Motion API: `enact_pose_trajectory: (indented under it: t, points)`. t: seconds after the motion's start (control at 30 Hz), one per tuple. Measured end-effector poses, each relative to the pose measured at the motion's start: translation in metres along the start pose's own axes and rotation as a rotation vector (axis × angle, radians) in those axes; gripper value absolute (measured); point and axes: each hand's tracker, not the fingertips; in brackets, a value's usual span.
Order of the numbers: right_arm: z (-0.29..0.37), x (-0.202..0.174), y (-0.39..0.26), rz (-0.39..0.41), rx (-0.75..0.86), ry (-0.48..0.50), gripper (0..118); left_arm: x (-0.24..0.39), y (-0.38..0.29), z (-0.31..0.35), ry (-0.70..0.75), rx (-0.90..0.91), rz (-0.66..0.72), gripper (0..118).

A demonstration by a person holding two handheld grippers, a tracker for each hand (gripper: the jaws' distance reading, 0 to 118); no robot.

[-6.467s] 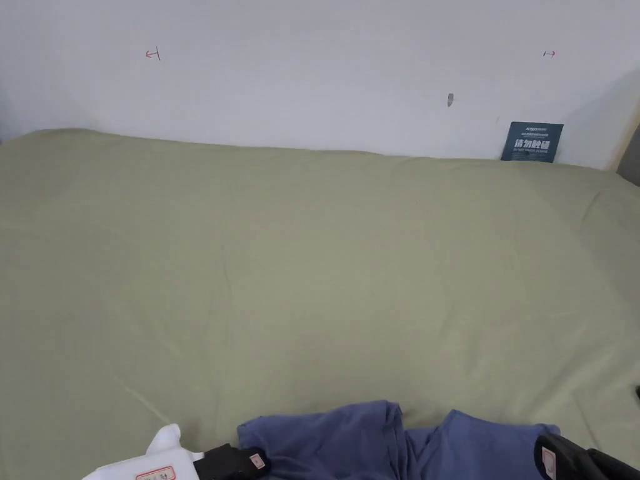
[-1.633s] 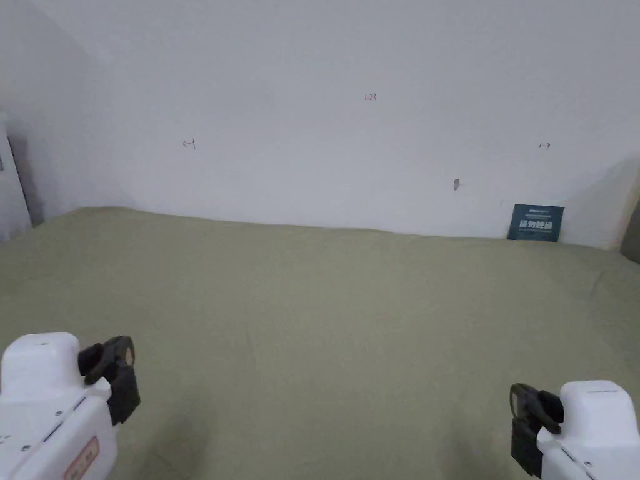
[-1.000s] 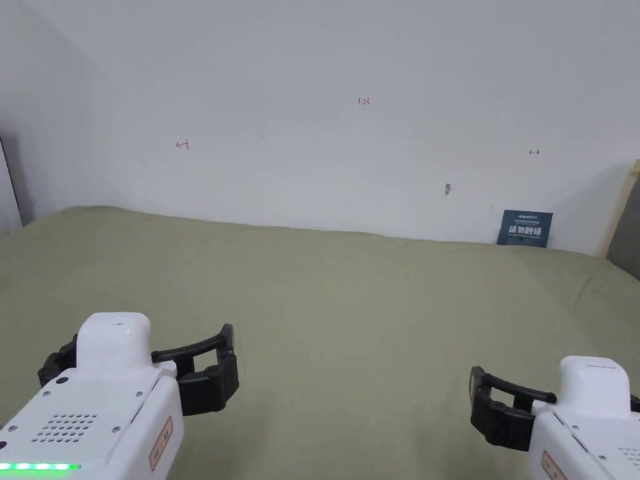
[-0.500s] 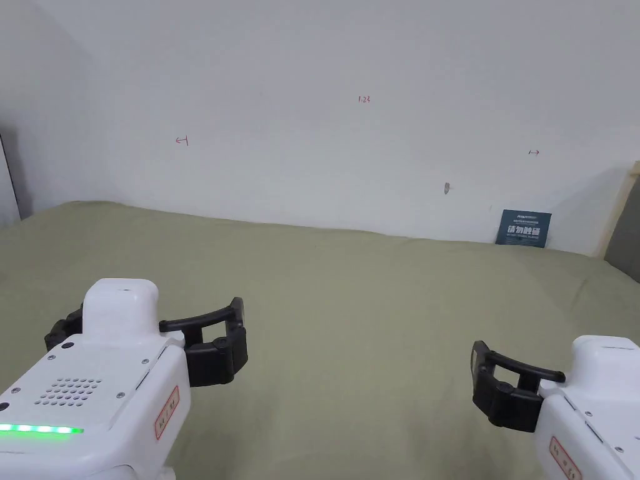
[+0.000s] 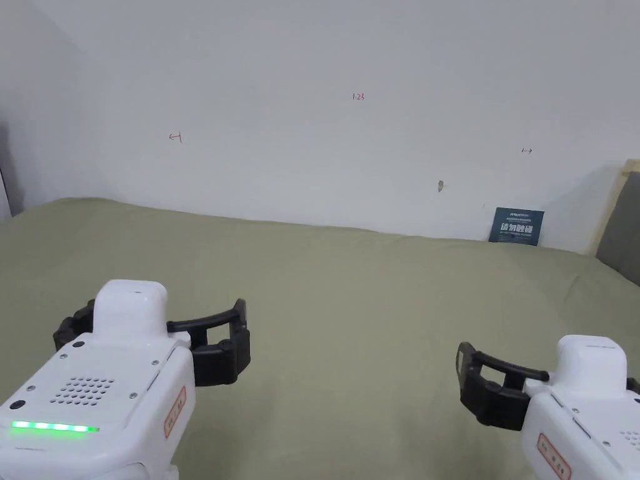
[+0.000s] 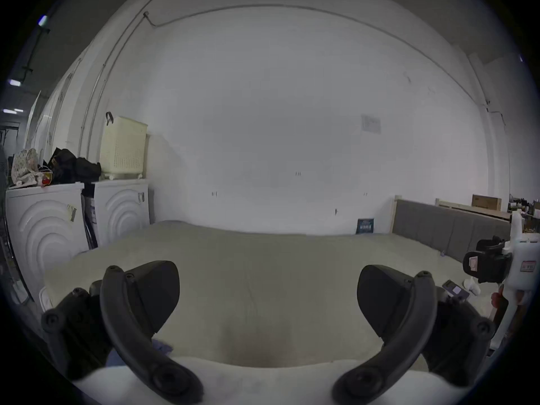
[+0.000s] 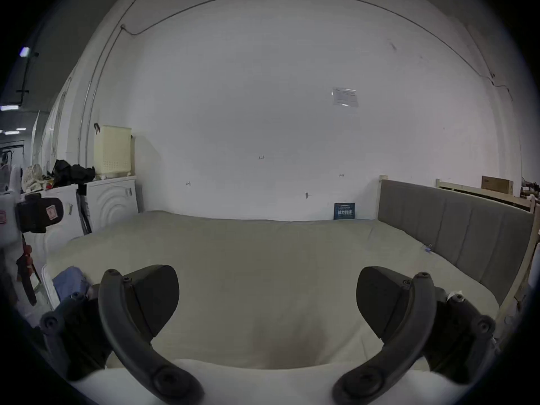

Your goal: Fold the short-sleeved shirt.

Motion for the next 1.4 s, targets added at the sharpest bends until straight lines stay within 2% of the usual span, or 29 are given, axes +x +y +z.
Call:
enact_pose_trajectory:
  t: [0.17, 0.3, 0.4, 0.57, 0.67, 0.87, 0.97, 1.17, 1.3, 1.4]
  points:
    - [-0.005, 0.0, -0.008, 0.032, -0.043, 0.011, 118, -0.011, -0.009, -0.004, -0.004, -0.034, 0.066, 118]
    - [-0.005, 0.008, -0.003, -0.058, -0.056, 0.013, 118, -0.015, -0.011, -0.001, -0.006, -0.04, 0.08, 118]
    - [-0.005, 0.013, 0.0, -0.08, -0.07, 0.027, 118, -0.015, -0.011, 0.001, 0.007, -0.045, 0.068, 118]
    - [-0.003, 0.018, 0.003, -0.109, -0.105, -0.005, 118, -0.015, -0.011, 0.001, -0.004, -0.06, 0.1, 118]
    - [-0.001, 0.025, 0.007, -0.151, -0.118, 0.038, 118, -0.012, -0.01, 0.0, -0.012, -0.068, 0.095, 118]
    - [0.006, 0.022, 0.02, -0.133, -0.139, -0.021, 118, -0.006, -0.003, -0.001, -0.018, -0.128, 0.117, 118]
    - [0.01, 0.026, 0.023, -0.132, -0.142, -0.007, 118, -0.005, -0.002, 0.005, -0.044, -0.096, 0.133, 118]
    - [0.016, 0.033, 0.029, -0.178, -0.135, 0.007, 118, -0.002, 0.002, 0.003, -0.038, -0.102, 0.108, 118]
    - [0.016, 0.033, 0.032, -0.149, -0.148, -0.029, 118, -0.002, 0.003, 0.004, -0.043, -0.101, 0.115, 118]
    - [0.017, 0.034, 0.033, -0.161, -0.15, -0.003, 118, -0.001, 0.003, 0.003, -0.038, -0.104, 0.112, 118]
